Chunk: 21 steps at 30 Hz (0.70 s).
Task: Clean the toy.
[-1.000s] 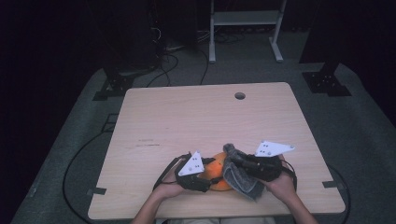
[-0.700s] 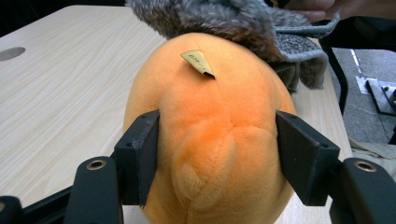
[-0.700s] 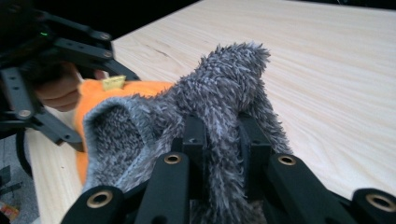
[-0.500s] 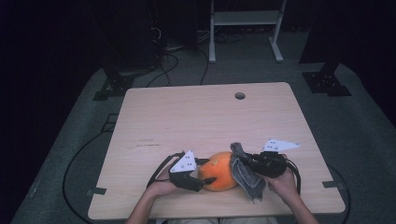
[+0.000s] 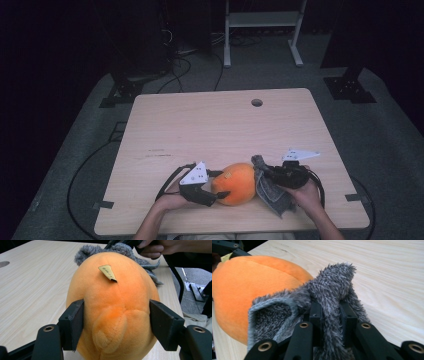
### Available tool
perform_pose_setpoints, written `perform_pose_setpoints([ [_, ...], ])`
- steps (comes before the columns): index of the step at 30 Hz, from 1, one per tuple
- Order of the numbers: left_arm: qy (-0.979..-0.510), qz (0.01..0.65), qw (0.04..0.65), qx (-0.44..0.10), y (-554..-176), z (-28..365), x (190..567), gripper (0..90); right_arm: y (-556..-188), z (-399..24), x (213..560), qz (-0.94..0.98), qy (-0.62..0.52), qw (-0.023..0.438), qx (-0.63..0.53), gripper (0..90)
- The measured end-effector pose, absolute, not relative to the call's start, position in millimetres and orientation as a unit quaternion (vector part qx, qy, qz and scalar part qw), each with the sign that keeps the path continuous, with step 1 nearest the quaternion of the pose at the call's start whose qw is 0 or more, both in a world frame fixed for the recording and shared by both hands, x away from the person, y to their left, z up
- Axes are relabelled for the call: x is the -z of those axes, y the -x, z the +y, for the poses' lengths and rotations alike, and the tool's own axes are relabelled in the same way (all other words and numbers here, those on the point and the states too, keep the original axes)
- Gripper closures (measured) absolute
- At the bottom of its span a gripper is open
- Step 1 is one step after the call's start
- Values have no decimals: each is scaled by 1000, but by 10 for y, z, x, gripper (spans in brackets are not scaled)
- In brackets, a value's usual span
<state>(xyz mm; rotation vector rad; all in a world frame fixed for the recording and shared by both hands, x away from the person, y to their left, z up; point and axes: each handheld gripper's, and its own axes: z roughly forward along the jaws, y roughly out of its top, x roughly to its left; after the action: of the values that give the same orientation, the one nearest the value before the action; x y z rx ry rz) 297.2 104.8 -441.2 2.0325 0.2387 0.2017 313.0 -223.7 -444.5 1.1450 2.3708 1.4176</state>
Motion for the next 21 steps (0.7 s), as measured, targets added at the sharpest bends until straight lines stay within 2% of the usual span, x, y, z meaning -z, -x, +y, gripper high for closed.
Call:
perform_pose_setpoints([
  [5, -846, 100, 517, -83, -2975, 1051, 4414, 316, -3069, -2260, 4309, 772, -360, 64, -520, 748],
  [10, -847, 102, 516, -85, -2971, 1041, 4414, 304, -3127, -2229, 4455, 790, -373, 36, -485, 747],
  [15, -848, 95, 514, -86, -2947, 997, 4406, 298, -3106, -2297, 4342, 775, -363, 42, -516, 745],
  [21, -854, 81, 505, -92, -2908, 935, 4389, 295, -3035, -2177, 4187, 776, -323, 51, -539, 746],
])
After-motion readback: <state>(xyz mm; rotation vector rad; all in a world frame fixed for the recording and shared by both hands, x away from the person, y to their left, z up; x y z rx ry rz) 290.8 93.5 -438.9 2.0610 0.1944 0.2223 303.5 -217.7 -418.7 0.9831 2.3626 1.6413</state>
